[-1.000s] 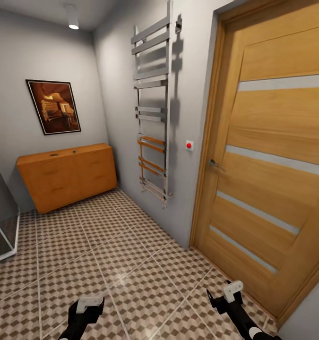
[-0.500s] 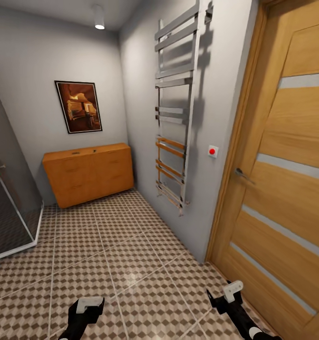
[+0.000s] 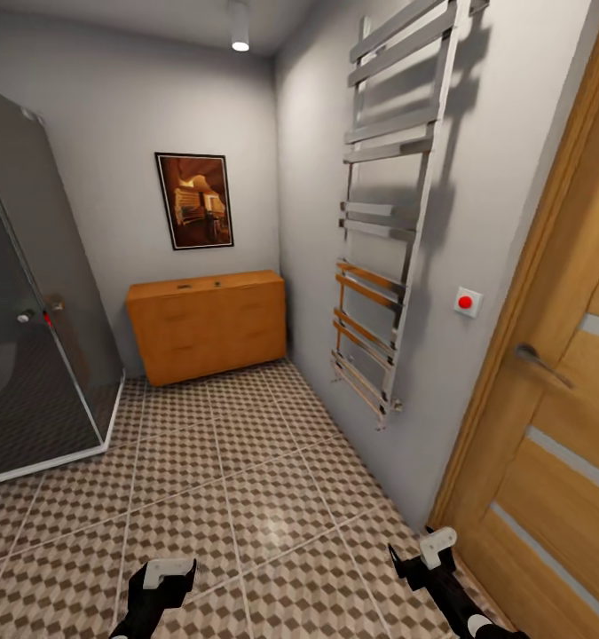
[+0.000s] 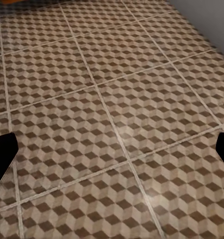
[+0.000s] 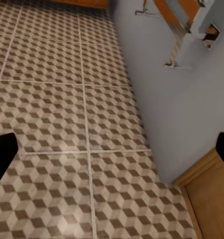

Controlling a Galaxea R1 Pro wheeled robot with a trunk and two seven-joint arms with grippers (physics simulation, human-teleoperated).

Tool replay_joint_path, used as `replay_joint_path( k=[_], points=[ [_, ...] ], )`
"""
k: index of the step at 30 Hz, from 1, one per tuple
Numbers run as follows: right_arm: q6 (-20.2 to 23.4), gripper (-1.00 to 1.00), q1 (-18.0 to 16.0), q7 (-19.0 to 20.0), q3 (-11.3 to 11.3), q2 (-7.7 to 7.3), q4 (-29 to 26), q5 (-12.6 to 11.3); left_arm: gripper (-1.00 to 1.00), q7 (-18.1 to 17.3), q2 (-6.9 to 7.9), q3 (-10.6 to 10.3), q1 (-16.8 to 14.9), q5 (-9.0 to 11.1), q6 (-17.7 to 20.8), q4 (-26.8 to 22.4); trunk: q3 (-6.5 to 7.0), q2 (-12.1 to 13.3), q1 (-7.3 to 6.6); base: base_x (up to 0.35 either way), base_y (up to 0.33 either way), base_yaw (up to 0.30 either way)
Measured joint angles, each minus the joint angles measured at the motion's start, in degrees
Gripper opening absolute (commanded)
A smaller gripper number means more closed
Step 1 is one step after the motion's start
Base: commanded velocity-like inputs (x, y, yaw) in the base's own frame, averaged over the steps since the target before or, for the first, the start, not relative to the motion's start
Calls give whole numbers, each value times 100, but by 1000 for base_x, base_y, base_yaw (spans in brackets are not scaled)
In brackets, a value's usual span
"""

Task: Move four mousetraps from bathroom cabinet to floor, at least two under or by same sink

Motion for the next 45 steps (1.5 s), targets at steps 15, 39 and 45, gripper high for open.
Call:
replay_joint_path(
  k=[15,39,45],
  points=[
    [0,100,0,0,-2,0,0,-2,100,0,0,-2,0,0,0,0,0,0,0,330,38,285],
    [0,100,0,0,1,0,0,1,100,0,2,0,0,0,0,-2,0,0,0,330,0,285],
    [0,100,0,0,-2,0,0,1,100,0,2,1,0,0,0,1,0,0,0,330,0,285]
  ],
)
